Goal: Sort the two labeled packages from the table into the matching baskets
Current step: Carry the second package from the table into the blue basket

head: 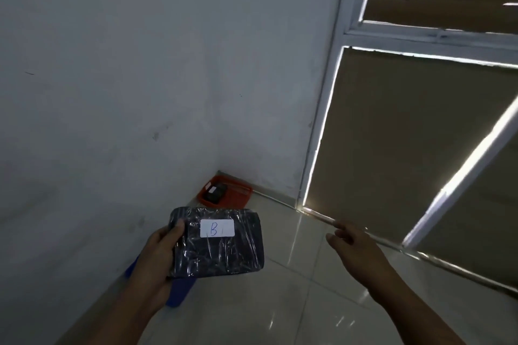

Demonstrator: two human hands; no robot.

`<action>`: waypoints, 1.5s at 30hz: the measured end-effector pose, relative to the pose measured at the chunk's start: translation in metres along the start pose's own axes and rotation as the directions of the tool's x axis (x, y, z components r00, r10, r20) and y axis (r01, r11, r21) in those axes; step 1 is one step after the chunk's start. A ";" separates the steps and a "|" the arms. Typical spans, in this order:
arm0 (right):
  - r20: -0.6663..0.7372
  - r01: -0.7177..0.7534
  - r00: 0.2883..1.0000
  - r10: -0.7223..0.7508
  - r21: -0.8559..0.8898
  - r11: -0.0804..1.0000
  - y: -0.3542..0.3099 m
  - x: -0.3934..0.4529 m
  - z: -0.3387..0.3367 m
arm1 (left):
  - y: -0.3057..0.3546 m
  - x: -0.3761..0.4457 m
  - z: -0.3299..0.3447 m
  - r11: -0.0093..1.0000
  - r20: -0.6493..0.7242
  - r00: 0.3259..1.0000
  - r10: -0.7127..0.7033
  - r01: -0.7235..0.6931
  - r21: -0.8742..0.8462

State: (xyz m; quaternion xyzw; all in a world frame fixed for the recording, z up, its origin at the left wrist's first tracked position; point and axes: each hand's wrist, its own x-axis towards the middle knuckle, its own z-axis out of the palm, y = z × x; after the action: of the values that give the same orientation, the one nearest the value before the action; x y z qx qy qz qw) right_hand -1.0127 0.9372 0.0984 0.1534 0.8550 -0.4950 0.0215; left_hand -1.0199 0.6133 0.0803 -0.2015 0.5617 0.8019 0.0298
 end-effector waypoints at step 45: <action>0.832 0.449 0.515 -0.206 -0.057 0.892 -0.245 0.502 0.397 | 0.040 0.335 -0.088 0.945 -0.814 0.578 -0.050 -0.236 -0.225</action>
State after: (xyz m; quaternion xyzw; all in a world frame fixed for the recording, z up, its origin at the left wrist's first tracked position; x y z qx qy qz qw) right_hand -1.6057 0.6066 0.0072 -0.2584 0.8210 -0.3850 0.3331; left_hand -1.3124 0.4588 -0.0288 -0.5167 0.3898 0.6988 -0.3044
